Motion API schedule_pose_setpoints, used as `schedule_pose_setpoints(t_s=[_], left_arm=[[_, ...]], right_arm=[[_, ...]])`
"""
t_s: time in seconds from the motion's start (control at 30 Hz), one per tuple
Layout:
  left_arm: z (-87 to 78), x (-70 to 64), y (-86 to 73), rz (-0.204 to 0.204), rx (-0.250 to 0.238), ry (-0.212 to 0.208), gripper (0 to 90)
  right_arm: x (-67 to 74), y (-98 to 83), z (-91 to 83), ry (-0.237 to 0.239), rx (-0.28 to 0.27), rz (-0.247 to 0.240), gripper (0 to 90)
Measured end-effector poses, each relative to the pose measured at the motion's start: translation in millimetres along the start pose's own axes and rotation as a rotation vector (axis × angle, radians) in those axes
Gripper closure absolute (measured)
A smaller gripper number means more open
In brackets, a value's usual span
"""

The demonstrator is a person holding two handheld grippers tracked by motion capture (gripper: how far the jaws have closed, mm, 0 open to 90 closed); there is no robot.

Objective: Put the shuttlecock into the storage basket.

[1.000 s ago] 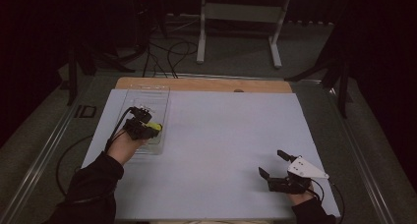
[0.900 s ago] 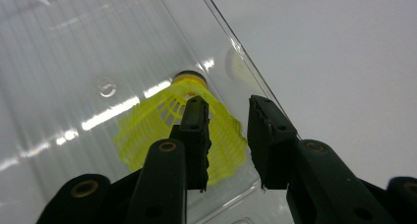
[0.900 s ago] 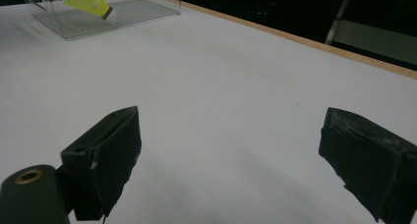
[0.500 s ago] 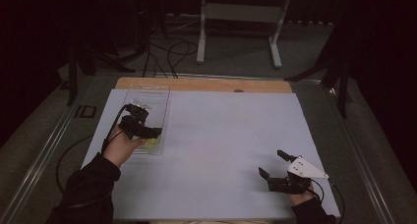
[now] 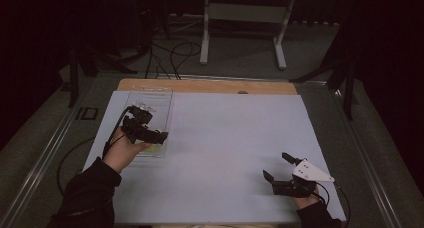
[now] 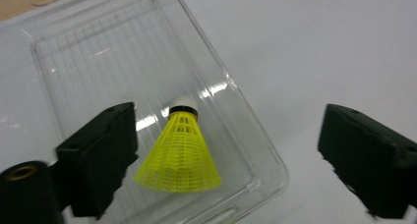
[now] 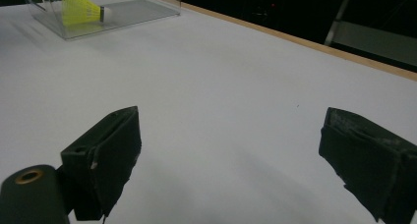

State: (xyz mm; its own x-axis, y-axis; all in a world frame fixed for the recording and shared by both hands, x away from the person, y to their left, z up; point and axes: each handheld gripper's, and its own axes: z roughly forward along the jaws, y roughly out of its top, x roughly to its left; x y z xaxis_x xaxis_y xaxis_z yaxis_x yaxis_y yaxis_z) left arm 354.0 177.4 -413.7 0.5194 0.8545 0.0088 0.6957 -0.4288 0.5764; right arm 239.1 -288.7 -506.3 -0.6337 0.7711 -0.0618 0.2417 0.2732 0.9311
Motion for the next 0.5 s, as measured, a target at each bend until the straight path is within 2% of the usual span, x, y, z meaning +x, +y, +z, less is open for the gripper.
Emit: schedule_pose_setpoints(t_s=[0.07, 0.13, 0.17, 0.23, 0.3, 0.5], left_arm=[[-3.2, -2.6, 1.5, 0.010, -0.008, -0.009, 4.9], [-6.6, -4.5, 2.2, 0.022, -0.020, -0.047, 0.0], [-8.7, -5.3, 2.7, 0.028, -0.032, -0.063, 0.0], [-12.0, -7.3, 3.5, 0.035, -0.044, -0.058, 0.0], [-14.1, -8.3, 4.0, 0.036, -0.052, -0.084, 0.0], [-19.3, -10.5, 2.9, 0.063, -0.088, -0.119, 0.0]], right_arm=[[-0.1, 0.0, -0.1, 0.000, -0.001, 0.000, 8.8], [-0.1, -0.1, -0.1, -0.001, -0.001, 0.003, 8.8], [-0.1, 0.0, -0.1, -0.001, -0.001, 0.002, 8.8], [-0.1, 0.1, -0.2, -0.002, -0.001, -0.001, 8.8], [0.0, 0.2, -0.2, -0.002, -0.002, -0.003, 8.8], [0.0, 0.2, -0.3, -0.003, -0.001, -0.001, 8.8]])
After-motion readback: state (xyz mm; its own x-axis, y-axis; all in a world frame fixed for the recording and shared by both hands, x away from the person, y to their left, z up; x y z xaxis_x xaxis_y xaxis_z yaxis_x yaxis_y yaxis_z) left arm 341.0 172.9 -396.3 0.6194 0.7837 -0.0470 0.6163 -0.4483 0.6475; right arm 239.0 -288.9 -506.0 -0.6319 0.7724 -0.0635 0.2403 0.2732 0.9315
